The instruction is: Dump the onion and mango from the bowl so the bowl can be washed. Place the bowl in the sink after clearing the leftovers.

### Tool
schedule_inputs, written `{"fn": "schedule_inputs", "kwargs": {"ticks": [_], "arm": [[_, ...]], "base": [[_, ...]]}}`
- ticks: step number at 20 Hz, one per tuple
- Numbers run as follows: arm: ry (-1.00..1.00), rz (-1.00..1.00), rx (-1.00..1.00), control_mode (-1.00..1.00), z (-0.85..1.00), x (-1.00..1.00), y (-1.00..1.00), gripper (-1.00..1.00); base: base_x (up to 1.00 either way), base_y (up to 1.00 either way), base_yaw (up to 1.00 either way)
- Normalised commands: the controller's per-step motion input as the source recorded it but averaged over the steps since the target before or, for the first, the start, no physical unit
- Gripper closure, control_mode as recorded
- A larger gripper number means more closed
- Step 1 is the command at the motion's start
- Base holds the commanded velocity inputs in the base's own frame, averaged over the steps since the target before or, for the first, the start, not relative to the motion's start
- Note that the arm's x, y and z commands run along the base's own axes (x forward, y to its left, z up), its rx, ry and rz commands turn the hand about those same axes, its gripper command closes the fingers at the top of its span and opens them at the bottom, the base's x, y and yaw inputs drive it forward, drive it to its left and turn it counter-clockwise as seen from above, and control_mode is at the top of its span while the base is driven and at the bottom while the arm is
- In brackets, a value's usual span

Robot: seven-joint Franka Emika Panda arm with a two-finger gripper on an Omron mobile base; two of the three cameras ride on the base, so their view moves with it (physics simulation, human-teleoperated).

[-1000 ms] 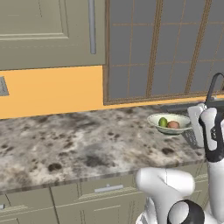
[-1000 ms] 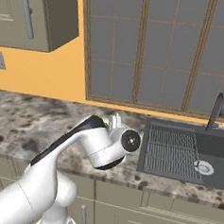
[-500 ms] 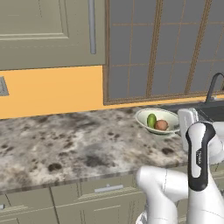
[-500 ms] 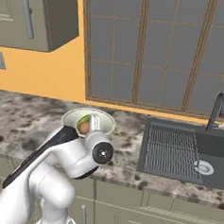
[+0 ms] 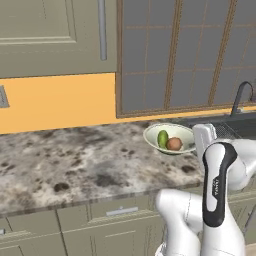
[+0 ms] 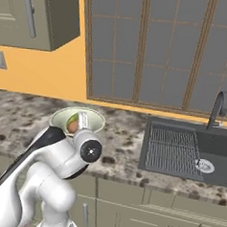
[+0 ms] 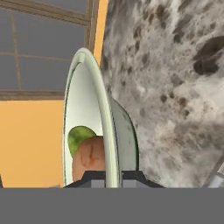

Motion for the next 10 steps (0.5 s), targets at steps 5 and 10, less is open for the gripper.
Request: {"fn": "schedule_inputs", "kwargs": {"ticks": [5,10], "arm": [[0.0,0.0,0.0,1.0,0.0,0.0,0.0,1.0],[0.0,0.0,0.0,1.0,0.0,0.0,0.0,1.0]], "base": [[-0.45,-0.77,-0.15],[-0.01,-1.0,-0.14]]}}
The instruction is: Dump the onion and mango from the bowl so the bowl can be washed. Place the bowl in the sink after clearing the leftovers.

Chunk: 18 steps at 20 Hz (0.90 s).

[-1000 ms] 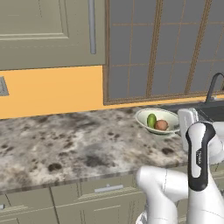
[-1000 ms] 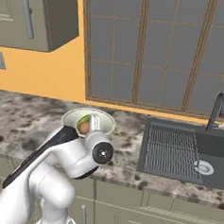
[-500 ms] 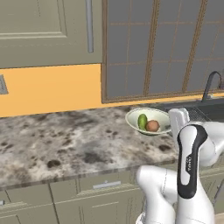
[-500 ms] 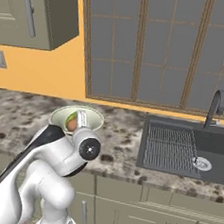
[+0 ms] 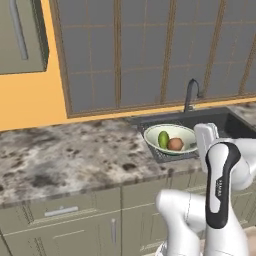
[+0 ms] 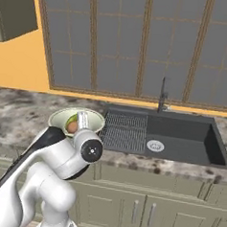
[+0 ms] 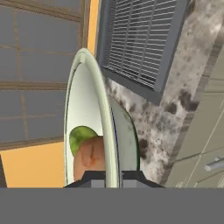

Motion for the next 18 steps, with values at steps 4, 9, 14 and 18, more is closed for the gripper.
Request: {"fn": "schedule_inputs", "kwargs": {"ticks": [4,9,14,18], "arm": [[0.0,0.0,0.0,1.0,0.0,0.0,0.0,1.0],[0.0,0.0,0.0,1.0,0.0,0.0,0.0,1.0],[0.0,0.0,0.0,1.0,0.0,0.0,0.0,1.0],[0.0,0.0,0.0,1.0,0.0,0.0,0.0,1.0]], "base": [[0.01,-1.0,-0.12],[0.16,-1.0,-0.1],[0.34,-0.77,0.0],[0.59,-0.3,0.09]]}}
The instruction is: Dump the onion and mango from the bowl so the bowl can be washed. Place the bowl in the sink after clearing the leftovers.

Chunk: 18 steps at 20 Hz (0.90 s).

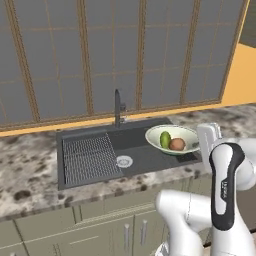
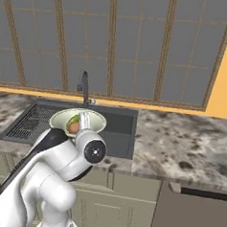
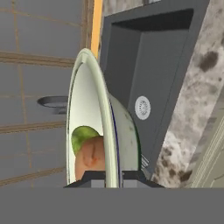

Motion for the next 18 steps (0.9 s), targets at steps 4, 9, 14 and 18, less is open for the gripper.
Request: {"fn": "schedule_inputs", "kwargs": {"ticks": [4,9,14,18], "arm": [[0.0,0.0,0.0,1.0,0.0,0.0,0.0,1.0],[0.0,0.01,0.0,-1.0,0.0,0.0,0.07,1.0],[0.01,0.03,-0.15,-1.0,-0.12,0.06,0.75,1.0],[0.12,0.02,-0.29,-1.0,-0.14,0.28,1.0,1.0]], "base": [[0.6,-0.03,0.07],[0.18,0.02,0.06],[0.0,0.0,0.0],[0.0,0.0,0.0]]}}
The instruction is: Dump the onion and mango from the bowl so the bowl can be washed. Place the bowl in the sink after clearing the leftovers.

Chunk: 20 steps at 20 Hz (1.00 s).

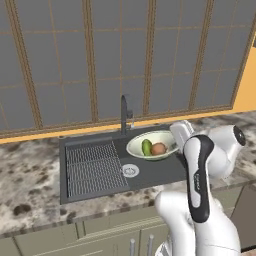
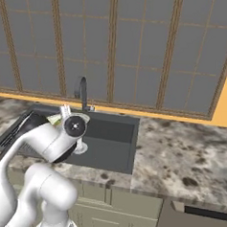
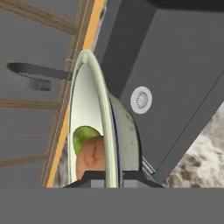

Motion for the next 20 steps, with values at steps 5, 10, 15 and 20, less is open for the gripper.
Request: {"fn": "schedule_inputs", "kwargs": {"ticks": [5,10,15,20], "arm": [[0.12,0.06,-0.31,-1.0,-0.31,0.01,0.76,1.0],[0.0,0.0,-0.01,-1.0,-0.01,0.0,0.03,1.0],[0.0,0.07,-0.27,-1.0,-0.03,-0.01,0.58,1.0],[0.0,0.05,-0.27,-1.0,-0.01,0.0,0.65,1.0]], "base": [[0.0,0.0,0.0],[0.0,0.0,0.0],[0.0,0.0,0.0],[0.0,0.0,0.0]]}}
